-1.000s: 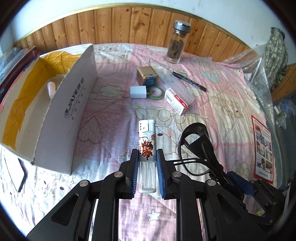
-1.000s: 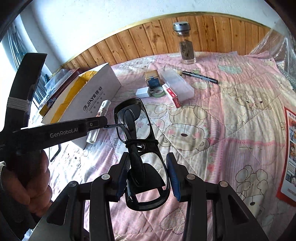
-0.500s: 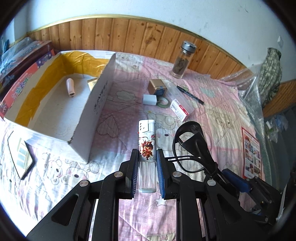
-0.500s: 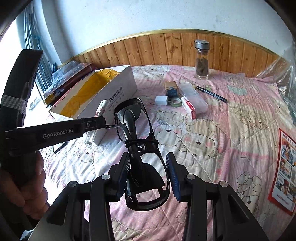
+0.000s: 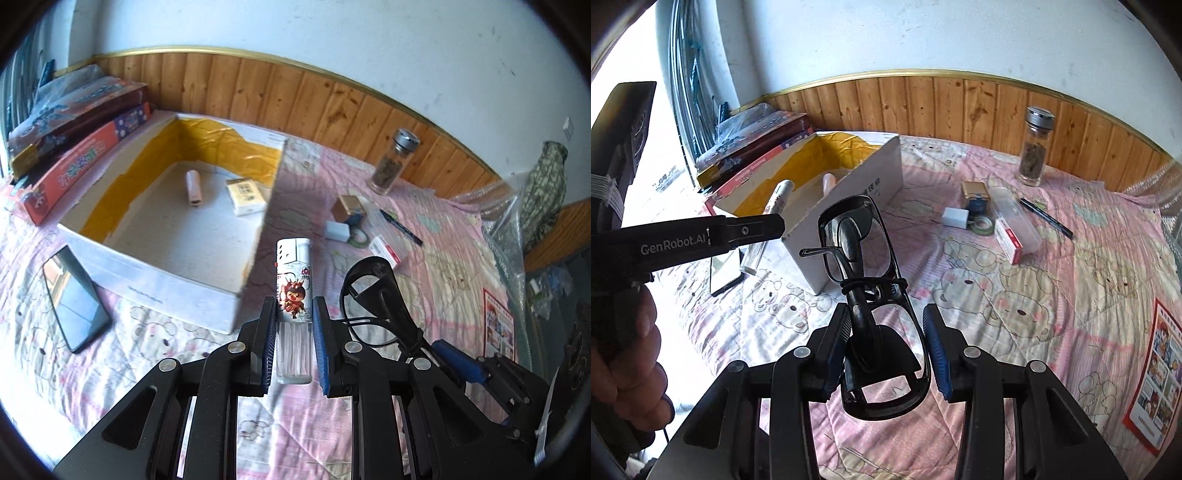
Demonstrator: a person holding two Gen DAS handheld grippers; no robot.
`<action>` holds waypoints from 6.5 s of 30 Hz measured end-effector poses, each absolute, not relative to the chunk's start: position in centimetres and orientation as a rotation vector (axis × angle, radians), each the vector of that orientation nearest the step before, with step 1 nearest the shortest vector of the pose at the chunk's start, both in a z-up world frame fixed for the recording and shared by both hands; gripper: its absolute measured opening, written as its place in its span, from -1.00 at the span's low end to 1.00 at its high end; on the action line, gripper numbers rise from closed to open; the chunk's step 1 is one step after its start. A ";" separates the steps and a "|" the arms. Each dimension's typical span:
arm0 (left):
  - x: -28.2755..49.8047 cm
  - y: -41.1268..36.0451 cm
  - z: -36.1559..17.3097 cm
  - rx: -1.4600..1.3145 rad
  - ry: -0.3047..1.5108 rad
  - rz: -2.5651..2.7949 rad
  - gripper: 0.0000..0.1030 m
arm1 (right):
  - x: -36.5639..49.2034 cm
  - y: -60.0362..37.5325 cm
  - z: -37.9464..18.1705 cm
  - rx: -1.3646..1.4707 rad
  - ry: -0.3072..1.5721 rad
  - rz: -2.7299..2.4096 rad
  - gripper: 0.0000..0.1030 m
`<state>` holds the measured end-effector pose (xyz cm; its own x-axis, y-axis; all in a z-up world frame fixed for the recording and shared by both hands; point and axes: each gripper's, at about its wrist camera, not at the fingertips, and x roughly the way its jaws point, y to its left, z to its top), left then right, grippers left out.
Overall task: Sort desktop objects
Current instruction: 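Carry the lighter and black glasses over the white box with both tools, then open both grippers to drop the glasses and lighter into the box, then withdraw both tools from the box toward the remaining items, then grasp the white charger with the left gripper while the right grasps the red-white box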
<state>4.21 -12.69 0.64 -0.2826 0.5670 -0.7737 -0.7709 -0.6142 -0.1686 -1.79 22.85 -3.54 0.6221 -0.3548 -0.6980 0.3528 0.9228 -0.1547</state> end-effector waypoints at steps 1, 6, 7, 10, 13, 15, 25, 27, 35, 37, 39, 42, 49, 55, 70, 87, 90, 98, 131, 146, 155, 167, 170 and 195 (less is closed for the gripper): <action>3.8 -13.0 0.8 -1.063 0.293 1.989 -0.63 | -1.4 23.2 -3.5 -0.010 0.803 -0.403 -0.19; 1.8 -14.4 1.3 -1.064 0.263 2.019 -0.63 | 0.9 24.6 -3.3 -0.041 0.807 -0.398 -0.19; 1.4 -14.6 1.3 -1.064 0.260 2.021 -0.63 | 1.4 24.9 -3.2 -0.048 0.808 -0.399 -0.19; 0.3 -15.0 1.6 -1.064 0.250 2.031 -0.63 | 2.9 25.6 -3.0 -0.067 0.811 -0.400 -0.19; -0.9 -15.1 1.9 -1.062 0.243 2.036 -0.63 | 4.4 26.0 -2.8 -0.081 0.811 -0.405 -0.19; -1.7 -15.1 2.0 -1.063 0.238 2.038 -0.63 | 5.3 26.3 -2.5 -0.089 0.809 -0.413 -0.19; -5.7 -14.9 2.5 -1.078 0.237 2.054 -0.63 | 10.3 26.8 -1.4 -0.112 0.819 -0.430 -0.19; -6.7 -14.8 2.4 -1.091 0.232 2.055 -0.63 | 11.4 26.6 -1.4 -0.045 0.808 -0.611 -0.19; -10.8 -14.5 2.1 -1.135 0.229 2.082 -0.63 | 15.4 25.3 -1.2 -0.051 0.831 -0.622 -0.19; -11.6 -14.3 2.1 -1.136 0.236 2.089 -0.63 | 16.4 24.9 -1.2 -0.053 0.837 -0.624 -0.19; -12.4 -14.0 2.0 -1.146 0.240 2.090 -0.63 | 17.4 24.5 -1.2 -0.053 0.843 -0.633 -0.19; -13.7 -13.5 1.7 -1.164 0.254 2.095 -0.63 | 18.8 23.9 -1.5 -0.055 0.858 -0.642 -0.19; -16.4 -12.4 0.1 -1.230 0.288 2.084 -0.63 | 21.8 21.9 -3.2 -0.047 0.914 -0.646 -0.19; -17.8 -11.2 -1.5 -1.269 0.362 2.074 -0.63 | 23.4 20.0 -4.9 -0.020 0.972 -0.691 -0.19; -19.9 -8.7 -5.1 -1.334 0.598 2.002 -0.63 | 25.5 15.3 -8.0 0.071 1.094 -0.750 -0.19; -20.4 -7.6 -6.7 -1.378 0.673 1.960 -0.62 | 26.3 12.6 -9.7 0.170 1.193 -0.831 -0.18; -20.4 -7.7 -6.8 -1.381 0.682 1.967 -0.61 | 26.2 12.7 -9.6 0.182 1.188 -0.860 -0.18; -19.7 -8.4 -6.2 -1.373 0.673 1.987 -0.61 | 25.6 13.9 -8.6 0.200 1.149 -0.904 -0.18; -6.2 -13.9 5.7 -0.972 0.466 2.070 -0.50 | 19.7 28.3 -1.4 0.225 0.780 -1.140 0.15; -0.5 -12.4 8.0 -0.872 0.483 2.009 -0.48 | 15.4 31.8 -0.3 0.312 0.678 -1.252 0.17; 1.9 -9.4 7.3 -0.868 0.525 1.956 -0.46 | 11.5 32.1 -0.2 0.411 0.630 -1.362 0.18; 4.5 -3.1 4.8 -0.898 0.596 1.857 -0.40 | 4.0 31.6 -1.0 0.558 0.579 -1.509 0.19; 4.9 -1.2 3.5 -0.925 0.612 1.825 -0.39 | 1.7 31.5 -1.5 0.602 0.561 -1.554 0.20; 0.7 15.5 -13.4 -1.183 0.756 1.700 -0.25 | -11.9 25.2 -7.3 0.733 0.746 -1.773 0.06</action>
